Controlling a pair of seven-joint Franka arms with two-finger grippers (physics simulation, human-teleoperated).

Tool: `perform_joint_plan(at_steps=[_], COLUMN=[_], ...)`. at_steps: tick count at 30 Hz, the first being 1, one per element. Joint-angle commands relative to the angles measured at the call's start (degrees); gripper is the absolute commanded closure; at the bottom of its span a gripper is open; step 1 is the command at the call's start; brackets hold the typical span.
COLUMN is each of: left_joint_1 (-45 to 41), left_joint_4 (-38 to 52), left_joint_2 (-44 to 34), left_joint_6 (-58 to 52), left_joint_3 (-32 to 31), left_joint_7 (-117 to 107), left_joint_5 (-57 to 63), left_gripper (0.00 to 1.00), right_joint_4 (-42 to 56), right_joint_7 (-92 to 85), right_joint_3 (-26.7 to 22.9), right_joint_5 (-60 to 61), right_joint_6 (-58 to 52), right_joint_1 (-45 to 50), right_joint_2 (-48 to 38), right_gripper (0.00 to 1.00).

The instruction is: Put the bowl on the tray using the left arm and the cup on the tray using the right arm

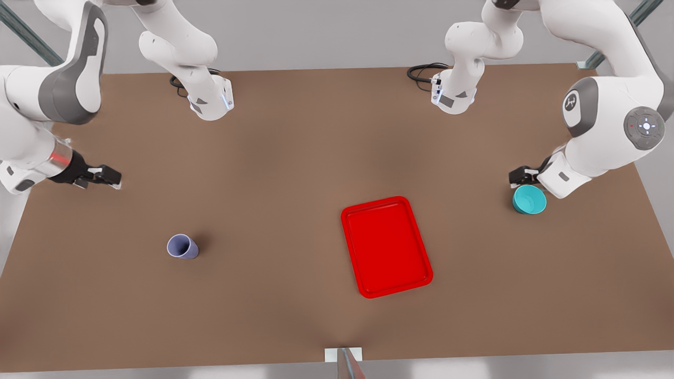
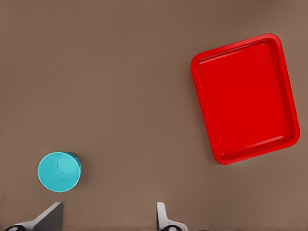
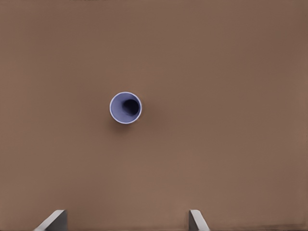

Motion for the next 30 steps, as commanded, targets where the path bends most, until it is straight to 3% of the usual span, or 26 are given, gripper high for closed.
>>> perform_joint_plan(at_steps=[1, 3, 5, 7, 10, 14, 29, 30], left_joint_1=[0.0, 0.3, 5.6, 15.5, 19.4, 24.8, 25.1, 25.1], left_joint_4=[-0.1, -3.0, -10.3, -14.3, -22.8, -23.0, -22.8, -22.8], left_joint_2=[0.1, 0.2, 2.8, 7.4, 8.8, 13.6, 23.3, 23.4], left_joint_6=[0.0, -0.3, 8.7, 10.8, 16.0, 21.5, 29.8, 29.8], left_joint_3=[0.0, 2.5, 4.3, 4.4, 4.4, 4.4, 4.4, 4.4], left_joint_7=[-0.4, -0.3, 0.6, 15.6, 34.0, 38.4, 36.6, 36.6], left_joint_5=[0.0, -0.5, -0.1, -6.0, -5.7, -6.1, -9.8, -9.8], left_gripper=[0.00, 0.00, 0.00, 0.00, 0.00, 0.00, 0.00, 0.21], right_joint_4=[0.1, 0.1, 0.0, 0.1, 0.0, 0.0, 0.5, 0.5], right_joint_7=[0.0, 0.1, 0.0, 0.1, 0.0, 0.0, 0.0, 0.1], right_joint_3=[0.0, 0.0, 0.0, 0.0, 0.0, 0.0, 0.0, 0.0], right_joint_5=[0.0, 0.0, 0.0, 0.0, 0.0, 0.0, 0.0, 0.0], right_joint_6=[0.0, 0.0, 0.0, 0.0, 0.0, 0.0, 0.0, -0.1], right_joint_1=[0.8, 0.8, 0.7, 0.7, 0.7, 0.7, 0.8, 0.8], right_joint_2=[0.0, 0.0, 0.0, 0.0, 0.0, 0.0, 0.3, 0.3], right_gripper=[0.00, 0.00, 0.00, 0.00, 0.00, 0.00, 0.00, 0.00])
